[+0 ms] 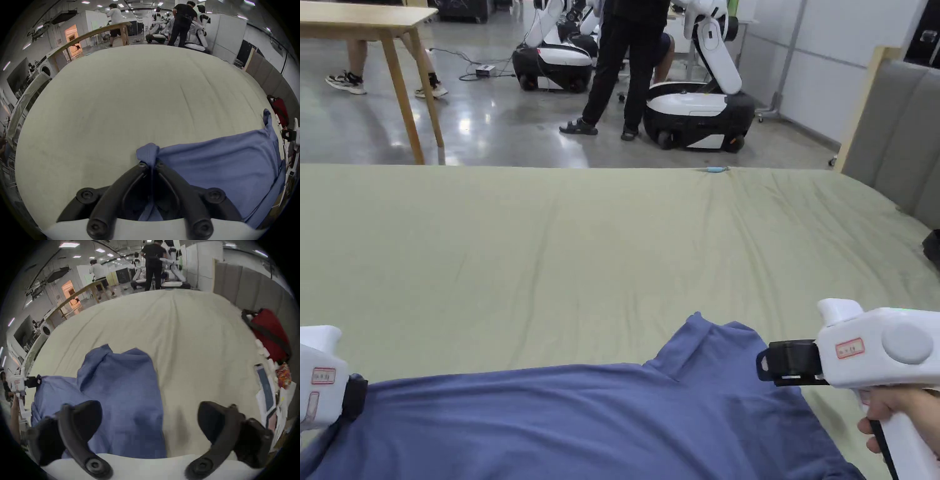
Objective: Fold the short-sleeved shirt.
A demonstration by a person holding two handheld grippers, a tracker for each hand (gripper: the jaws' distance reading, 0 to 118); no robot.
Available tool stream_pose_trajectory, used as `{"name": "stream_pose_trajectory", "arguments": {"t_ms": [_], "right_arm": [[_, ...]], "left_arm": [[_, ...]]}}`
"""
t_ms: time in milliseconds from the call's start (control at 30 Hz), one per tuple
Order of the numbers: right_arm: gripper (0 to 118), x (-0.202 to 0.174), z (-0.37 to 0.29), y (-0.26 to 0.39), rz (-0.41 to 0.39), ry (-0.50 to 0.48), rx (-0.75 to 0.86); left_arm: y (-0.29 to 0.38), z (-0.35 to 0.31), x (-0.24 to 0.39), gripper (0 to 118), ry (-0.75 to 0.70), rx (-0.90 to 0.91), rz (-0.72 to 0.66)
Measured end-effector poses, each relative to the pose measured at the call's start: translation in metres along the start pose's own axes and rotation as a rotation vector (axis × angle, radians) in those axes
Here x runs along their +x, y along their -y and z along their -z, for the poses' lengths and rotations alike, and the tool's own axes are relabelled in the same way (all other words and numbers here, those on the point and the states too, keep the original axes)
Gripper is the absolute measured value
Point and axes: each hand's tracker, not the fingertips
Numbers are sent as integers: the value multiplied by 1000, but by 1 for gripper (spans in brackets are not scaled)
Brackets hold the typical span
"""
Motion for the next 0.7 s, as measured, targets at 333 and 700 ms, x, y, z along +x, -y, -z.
{"name": "stream_pose_trajectory", "arguments": {"t_ms": [333, 700], "right_arm": [[30, -12, 21, 16, -97, 78, -52], [4, -21, -75, 21, -109, 28, 128]], "left_arm": [[0, -1, 0, 2, 0, 0, -2], [21, -72, -25, 2, 71, 91, -25]]}}
